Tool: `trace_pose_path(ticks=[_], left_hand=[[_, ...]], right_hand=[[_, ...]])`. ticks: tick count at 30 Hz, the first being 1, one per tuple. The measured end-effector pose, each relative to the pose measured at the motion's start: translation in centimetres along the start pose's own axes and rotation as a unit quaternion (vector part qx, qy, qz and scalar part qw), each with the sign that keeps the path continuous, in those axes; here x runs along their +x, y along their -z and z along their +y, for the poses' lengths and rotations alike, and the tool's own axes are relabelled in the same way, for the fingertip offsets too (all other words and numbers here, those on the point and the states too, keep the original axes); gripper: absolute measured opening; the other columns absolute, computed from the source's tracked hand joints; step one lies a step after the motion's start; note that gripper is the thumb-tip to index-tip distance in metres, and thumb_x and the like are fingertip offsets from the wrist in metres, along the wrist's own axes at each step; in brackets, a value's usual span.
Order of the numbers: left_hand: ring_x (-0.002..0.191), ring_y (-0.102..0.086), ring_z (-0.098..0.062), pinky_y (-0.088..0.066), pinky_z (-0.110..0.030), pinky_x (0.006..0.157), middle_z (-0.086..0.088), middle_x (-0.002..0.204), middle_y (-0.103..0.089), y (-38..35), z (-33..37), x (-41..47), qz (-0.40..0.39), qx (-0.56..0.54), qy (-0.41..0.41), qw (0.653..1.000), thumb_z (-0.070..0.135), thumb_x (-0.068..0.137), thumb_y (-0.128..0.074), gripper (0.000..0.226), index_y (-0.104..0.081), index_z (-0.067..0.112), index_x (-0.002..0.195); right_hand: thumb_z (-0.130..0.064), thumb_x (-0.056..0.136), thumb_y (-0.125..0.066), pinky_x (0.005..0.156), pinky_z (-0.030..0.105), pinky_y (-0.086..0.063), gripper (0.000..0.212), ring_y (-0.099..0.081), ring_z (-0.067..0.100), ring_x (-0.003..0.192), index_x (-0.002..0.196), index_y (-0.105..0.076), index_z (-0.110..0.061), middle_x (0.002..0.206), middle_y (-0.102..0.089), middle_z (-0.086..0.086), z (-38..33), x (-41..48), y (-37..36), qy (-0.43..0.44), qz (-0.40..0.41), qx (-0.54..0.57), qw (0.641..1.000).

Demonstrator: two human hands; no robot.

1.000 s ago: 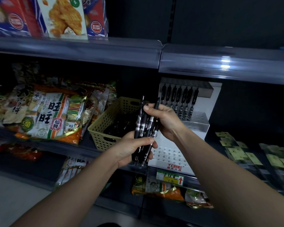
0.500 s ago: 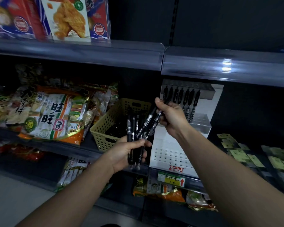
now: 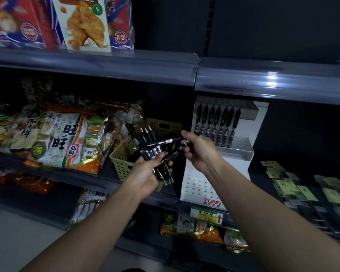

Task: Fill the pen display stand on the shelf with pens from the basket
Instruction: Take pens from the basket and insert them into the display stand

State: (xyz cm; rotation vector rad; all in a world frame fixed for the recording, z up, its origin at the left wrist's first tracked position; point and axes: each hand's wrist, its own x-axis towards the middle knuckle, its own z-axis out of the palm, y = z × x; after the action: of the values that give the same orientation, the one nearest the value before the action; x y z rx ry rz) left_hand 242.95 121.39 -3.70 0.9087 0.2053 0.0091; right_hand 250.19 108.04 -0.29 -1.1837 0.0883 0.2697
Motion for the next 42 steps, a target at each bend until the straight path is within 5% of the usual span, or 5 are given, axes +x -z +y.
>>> trace_pose_path(ticks=[5,12,23,27,42], left_hand=[[0.104,-0.065,-0.028,-0.054,-0.04,0.086,-0.015,0.114,-0.067,-0.1,0.1,0.0,-0.025,-0.029,-0.032,0.999,0.004,0.091,-0.054,0.029,-0.059,0.004,0.12],[0.079,-0.065,-0.018,-0.059,-0.032,0.063,-0.007,0.088,-0.068,0.3,0.2,0.3,0.02,-0.044,-0.026,0.998,0.017,0.084,-0.062,0.033,-0.062,0.004,0.114],[0.066,-0.061,-0.017,-0.05,-0.032,0.06,-0.004,0.076,-0.064,0.5,0.7,0.1,0.028,0.083,-0.03,0.996,0.017,0.093,-0.058,0.01,-0.064,0.01,0.09],[0.066,-0.069,-0.022,-0.055,-0.032,0.054,-0.011,0.085,-0.069,0.4,-0.3,-0.8,-0.04,0.095,0.001,0.995,0.012,0.091,-0.057,0.016,-0.062,0.004,0.104],[0.066,-0.067,-0.021,-0.054,-0.031,0.058,-0.011,0.081,-0.07,0.5,-0.1,-1.9,-0.079,0.17,0.035,0.982,0.003,0.069,-0.07,0.023,-0.067,0.005,0.092]], right_hand=[[-0.018,0.085,-0.069,0.029,0.012,-0.033,0.011,-0.043,0.003,0.034,0.087,-0.064,-0.009,0.059,-0.059,-0.001,1.2,-0.3,-0.1,-0.122,-0.041,-0.033,0.991],[-0.035,0.087,-0.066,0.027,0.011,-0.027,0.015,-0.037,0.0,0.032,0.093,-0.071,-0.023,0.079,-0.066,-0.003,1.9,-1.0,0.1,-0.185,-0.145,-0.138,0.962],[-0.045,0.093,-0.054,0.041,0.009,-0.034,0.029,-0.049,-0.006,0.043,0.074,-0.055,-0.024,0.062,-0.053,-0.012,0.8,-1.8,-1.9,0.148,-0.028,-0.261,0.953],[-0.043,0.088,-0.063,0.068,0.032,-0.05,0.036,-0.062,0.013,0.072,0.083,-0.064,-0.007,0.079,-0.068,0.006,0.9,-1.5,-2.8,0.224,-0.003,-0.268,0.937],[-0.046,0.083,-0.067,0.054,0.025,-0.04,0.038,-0.044,0.006,0.053,0.082,-0.057,-0.009,0.061,-0.045,-0.005,2.3,-0.9,-1.2,0.23,-0.019,-0.305,0.924]])
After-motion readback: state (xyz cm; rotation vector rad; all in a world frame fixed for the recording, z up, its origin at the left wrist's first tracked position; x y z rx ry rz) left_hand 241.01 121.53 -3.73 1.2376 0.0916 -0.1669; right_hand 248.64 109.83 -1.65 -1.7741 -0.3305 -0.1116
